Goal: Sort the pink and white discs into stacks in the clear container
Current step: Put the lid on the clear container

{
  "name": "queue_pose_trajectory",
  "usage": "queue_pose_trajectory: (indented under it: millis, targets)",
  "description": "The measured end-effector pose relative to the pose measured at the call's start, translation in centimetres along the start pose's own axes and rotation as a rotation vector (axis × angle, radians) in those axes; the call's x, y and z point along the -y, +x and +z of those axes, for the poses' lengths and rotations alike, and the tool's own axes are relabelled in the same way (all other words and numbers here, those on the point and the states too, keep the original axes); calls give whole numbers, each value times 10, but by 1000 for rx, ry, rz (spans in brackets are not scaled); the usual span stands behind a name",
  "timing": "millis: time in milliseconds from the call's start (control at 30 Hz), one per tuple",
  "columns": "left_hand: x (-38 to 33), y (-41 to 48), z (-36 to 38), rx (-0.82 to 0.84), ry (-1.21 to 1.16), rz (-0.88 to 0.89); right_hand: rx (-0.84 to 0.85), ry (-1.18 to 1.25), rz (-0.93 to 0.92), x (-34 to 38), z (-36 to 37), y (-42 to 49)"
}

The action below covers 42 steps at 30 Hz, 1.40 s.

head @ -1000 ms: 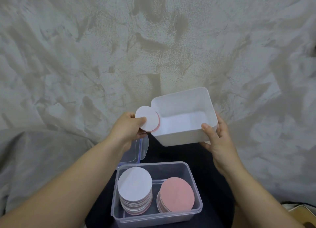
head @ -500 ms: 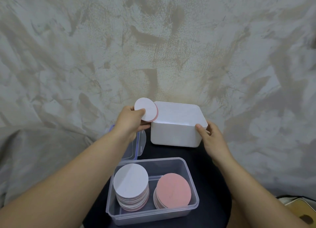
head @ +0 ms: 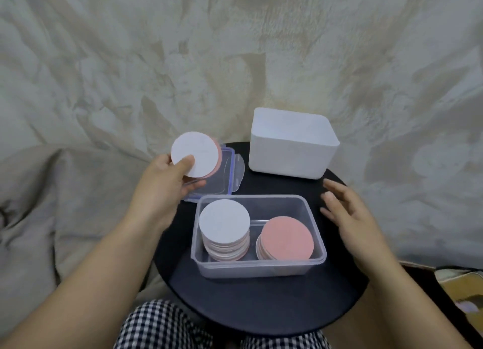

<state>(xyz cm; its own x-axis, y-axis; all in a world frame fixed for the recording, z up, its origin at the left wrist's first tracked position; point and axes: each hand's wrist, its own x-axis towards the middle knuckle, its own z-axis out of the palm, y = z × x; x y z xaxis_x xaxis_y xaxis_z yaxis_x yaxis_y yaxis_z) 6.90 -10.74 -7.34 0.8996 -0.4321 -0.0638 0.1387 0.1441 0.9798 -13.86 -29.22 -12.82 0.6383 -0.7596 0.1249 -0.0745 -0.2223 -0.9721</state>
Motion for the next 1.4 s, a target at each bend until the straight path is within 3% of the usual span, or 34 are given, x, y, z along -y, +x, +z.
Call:
queue_pose_trajectory:
  millis: [267, 367, 533, 767, 1033, 1167, 1300, 1400]
  targets:
    - [20, -46, -21, -137, -362, -97, 379, -5, -5, 23, -2, -57]
    - [31, -60, -19, -143, -381, -141, 422, 7, 20, 21, -1, -60]
    - [42, -62, -9, -181, -392, -160, 315, -33, -14, 14, 1, -59]
    - [39, -35, 28, -100, -315, -169, 155, -16, -19, 8, -12, -42]
    - [37, -11, 48, -62, -249, -153, 99, -33, -10, 0, -15, -21]
    - [31, -24, 33, -66, -195, -58, -62, 13, -18, -6, -11, -33]
    - [33, -57, 17, 36, -95, 134, -305, -119, -217, -7, -2, -67]
    - [40, -80, 11, 204, 16, 196, -376, -285, -379, -2, 10, -89]
